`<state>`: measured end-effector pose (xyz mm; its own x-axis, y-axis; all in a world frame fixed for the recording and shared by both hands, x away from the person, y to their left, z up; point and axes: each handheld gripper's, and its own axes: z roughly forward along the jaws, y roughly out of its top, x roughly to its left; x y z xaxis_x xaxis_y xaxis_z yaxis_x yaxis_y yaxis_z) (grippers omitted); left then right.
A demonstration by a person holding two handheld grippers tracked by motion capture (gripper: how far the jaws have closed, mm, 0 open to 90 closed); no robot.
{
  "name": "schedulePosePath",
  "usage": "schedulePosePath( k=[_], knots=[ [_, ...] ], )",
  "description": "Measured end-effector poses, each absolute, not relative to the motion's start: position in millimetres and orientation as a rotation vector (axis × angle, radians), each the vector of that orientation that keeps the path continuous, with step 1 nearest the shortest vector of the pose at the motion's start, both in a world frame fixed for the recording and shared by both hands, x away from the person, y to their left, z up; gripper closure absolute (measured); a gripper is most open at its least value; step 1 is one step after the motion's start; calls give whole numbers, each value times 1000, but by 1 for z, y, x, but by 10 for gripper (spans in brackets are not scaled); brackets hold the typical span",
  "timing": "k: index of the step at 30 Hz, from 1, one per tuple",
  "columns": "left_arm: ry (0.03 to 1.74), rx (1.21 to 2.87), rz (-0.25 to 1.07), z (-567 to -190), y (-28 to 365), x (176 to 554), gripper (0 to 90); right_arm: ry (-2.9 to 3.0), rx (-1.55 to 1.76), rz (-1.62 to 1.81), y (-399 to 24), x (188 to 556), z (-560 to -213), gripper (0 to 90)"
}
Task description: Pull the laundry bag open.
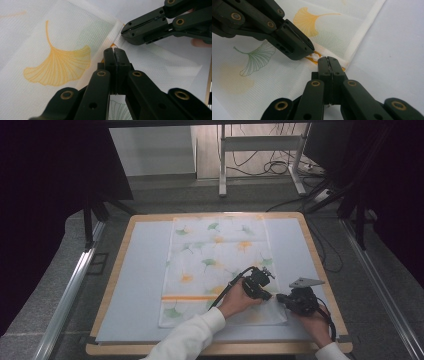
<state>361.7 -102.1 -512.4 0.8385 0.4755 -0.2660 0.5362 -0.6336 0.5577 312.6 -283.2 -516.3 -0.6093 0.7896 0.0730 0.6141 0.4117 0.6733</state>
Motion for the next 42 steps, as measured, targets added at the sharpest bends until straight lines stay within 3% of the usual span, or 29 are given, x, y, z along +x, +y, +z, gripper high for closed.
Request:
schedulePosePath(
  k=[42],
  knots=[
    [798, 2318, -114, -516, -74, 358, 900, 2440, 1226, 987, -284, 312, -518, 897]
  ],
)
